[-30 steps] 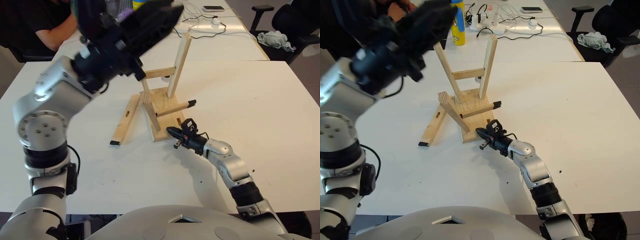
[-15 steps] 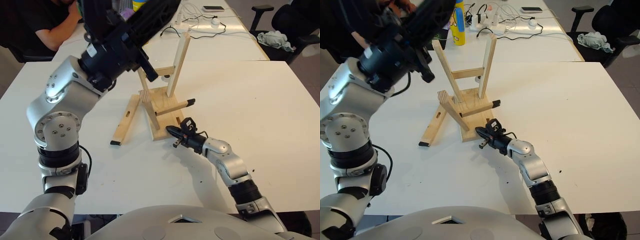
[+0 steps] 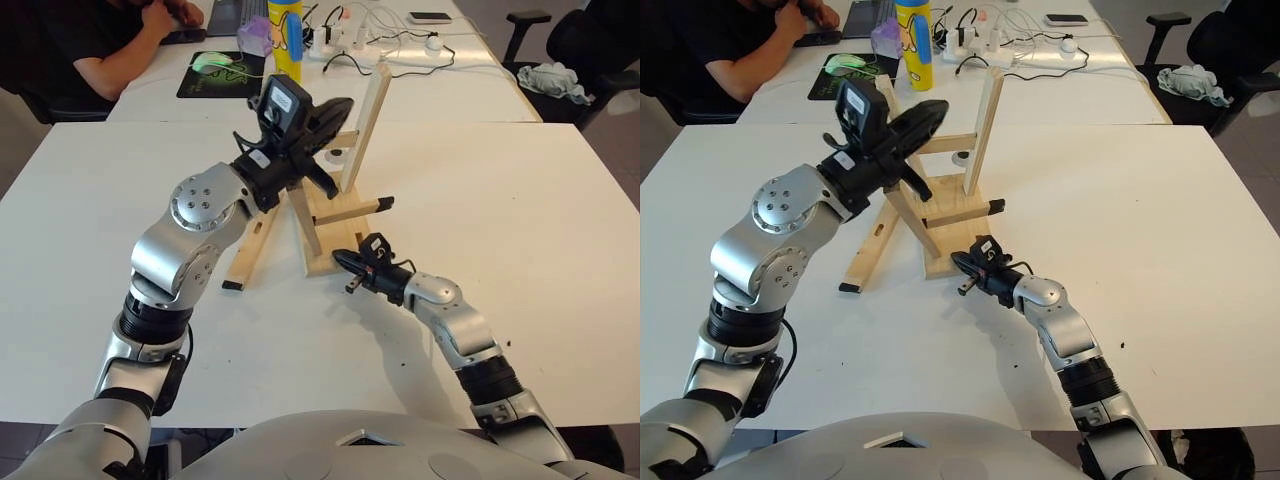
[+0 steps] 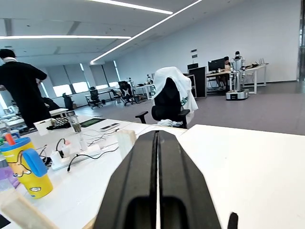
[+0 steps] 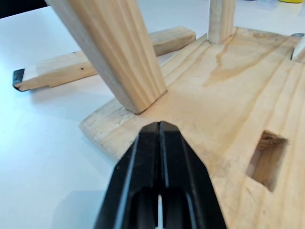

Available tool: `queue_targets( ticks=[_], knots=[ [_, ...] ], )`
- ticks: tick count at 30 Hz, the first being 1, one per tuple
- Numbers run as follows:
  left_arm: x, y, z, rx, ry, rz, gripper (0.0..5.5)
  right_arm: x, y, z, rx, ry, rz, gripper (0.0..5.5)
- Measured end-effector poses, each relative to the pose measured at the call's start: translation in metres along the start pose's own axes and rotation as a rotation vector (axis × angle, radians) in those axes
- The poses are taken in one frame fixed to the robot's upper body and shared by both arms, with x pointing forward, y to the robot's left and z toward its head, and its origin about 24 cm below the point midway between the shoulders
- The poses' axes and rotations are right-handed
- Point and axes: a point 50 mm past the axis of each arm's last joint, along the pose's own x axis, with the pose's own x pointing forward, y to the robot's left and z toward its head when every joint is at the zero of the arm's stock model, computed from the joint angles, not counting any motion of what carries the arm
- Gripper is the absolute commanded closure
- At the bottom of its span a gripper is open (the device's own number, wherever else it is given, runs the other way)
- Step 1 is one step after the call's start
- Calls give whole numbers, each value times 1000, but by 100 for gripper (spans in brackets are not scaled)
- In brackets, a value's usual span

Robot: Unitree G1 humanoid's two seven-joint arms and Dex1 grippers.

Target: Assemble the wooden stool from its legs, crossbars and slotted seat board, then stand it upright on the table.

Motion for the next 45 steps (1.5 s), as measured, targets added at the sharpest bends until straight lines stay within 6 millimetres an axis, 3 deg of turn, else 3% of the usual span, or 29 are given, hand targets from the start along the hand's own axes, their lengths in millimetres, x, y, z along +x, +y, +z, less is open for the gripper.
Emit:
queue_targets(
  ticks=[4, 6, 8, 10, 11, 16, 20, 24, 27, 30, 33, 39, 45],
  knots=[
    [-9, -1, 55, -57, -342, -3, 548, 0, 0, 0, -1, -2, -2, 550],
    [-10, -7, 65, -64, -380, -56, 548, 0, 0, 0, 2, -1, -6, 550],
    [-5, -15, 43, 20, -208, -99, 548, 0, 0, 0, 3, -1, -9, 550],
    [-6, -19, -7, 110, 83, -125, 548, 0, 1, 0, 5, -4, -8, 550],
    [-8, -22, -14, 157, 107, -124, 548, 0, 0, -1, 7, 0, -13, 550],
    [-6, -17, -17, 221, 99, -50, 548, 1, 3, -1, 11, 2, -6, 550],
    [-9, 1, -14, 161, 3, 141, 548, 3, 6, -1, 14, -3, 7, 550],
    [-21, 18, 19, 225, -226, 344, 496, 3, 7, 0, 16, -7, 7, 550],
    [-35, 30, 25, 235, -271, 444, 453, 4, 7, 0, 20, -8, 5, 550],
    [-54, 47, 3, 190, -152, 539, 405, 6, 7, 0, 29, -10, 4, 550],
    [-73, 57, -40, 86, 93, 580, 366, 7, 7, 0, 34, -15, 1, 550],
    [-113, 39, -99, -122, 442, 569, 280, 5, 5, -1, 47, -19, -10, 550],
    [-115, 21, -125, -346, 570, 522, 199, 5, 6, -1, 50, -21, -10, 550]
  ],
)
